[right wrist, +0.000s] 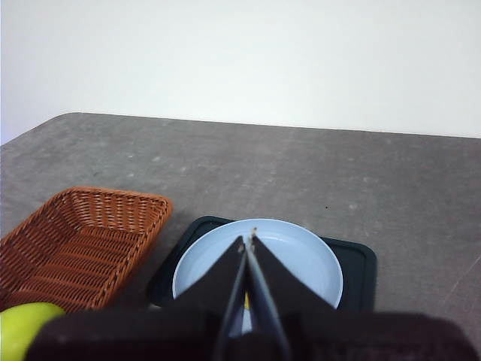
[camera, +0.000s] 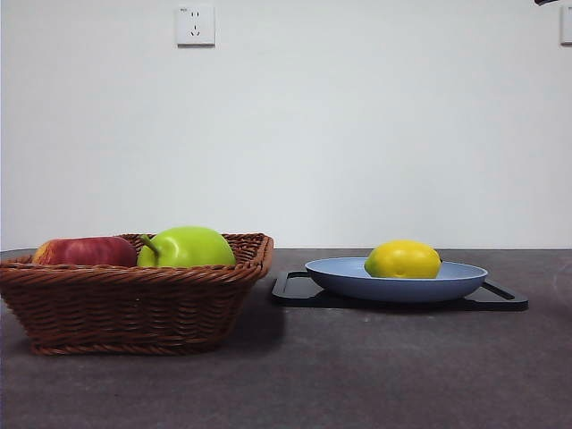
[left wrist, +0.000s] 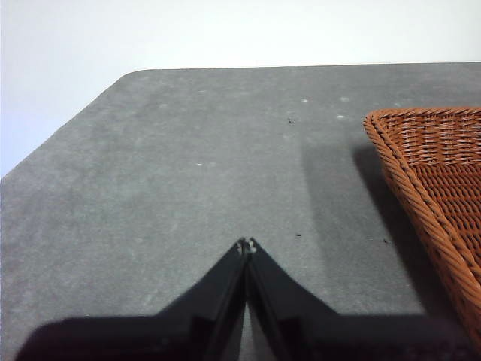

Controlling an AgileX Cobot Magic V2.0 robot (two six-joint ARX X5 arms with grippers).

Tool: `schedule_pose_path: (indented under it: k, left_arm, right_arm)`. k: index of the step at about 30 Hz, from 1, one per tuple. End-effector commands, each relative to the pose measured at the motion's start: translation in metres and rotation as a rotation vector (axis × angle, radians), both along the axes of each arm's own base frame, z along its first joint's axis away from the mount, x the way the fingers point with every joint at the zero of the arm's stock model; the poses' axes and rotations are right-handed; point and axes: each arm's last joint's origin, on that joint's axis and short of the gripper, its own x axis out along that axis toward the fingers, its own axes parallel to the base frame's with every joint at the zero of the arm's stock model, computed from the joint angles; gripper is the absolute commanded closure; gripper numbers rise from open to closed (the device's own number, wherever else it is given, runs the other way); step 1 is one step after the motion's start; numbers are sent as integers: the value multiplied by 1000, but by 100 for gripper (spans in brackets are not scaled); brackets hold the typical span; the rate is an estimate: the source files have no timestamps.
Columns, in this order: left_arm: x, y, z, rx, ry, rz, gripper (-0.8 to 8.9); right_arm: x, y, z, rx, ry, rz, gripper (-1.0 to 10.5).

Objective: Take the lemon from the basket,put the lemon in the plate,hand out the plate

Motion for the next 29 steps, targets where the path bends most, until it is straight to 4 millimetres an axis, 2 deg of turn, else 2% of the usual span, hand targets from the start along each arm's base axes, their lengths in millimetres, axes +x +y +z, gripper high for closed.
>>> schedule_pose_path:
  k: [1,3,8,11,16,20,25,29]
  left_arm:
    - [0,0,-2,-6,-2,6,805]
    - [0,0,-2,-6,-2,6,805]
    - [0,0,-2,-6,-2,6,805]
    - [0,0,-2,-6,-2,6,805]
    - [0,0,-2,-6,-2,6,805]
    - [0,0,-2,-6,-2,6,805]
    - [0,0,-2,-6,-2,6,805]
    - [0,0,-2,-6,-2,6,805]
  right_arm:
    - [0,0,4,-14,-25,3,943]
    - [-1,-1,4,-101,-56,-12,943]
    - [-7,-16,-6,-139,-57,-83,943]
    - [-7,-28,-25,-91,-60,-130,943]
    - [-5,-47,-70,13,-55,-164,943]
    - [-4,-57,-99,57,-58,-204,943]
    - [-5,-61,-124,62,-38,-246,943]
    - [-7,-61,-134,57,-22,-250,943]
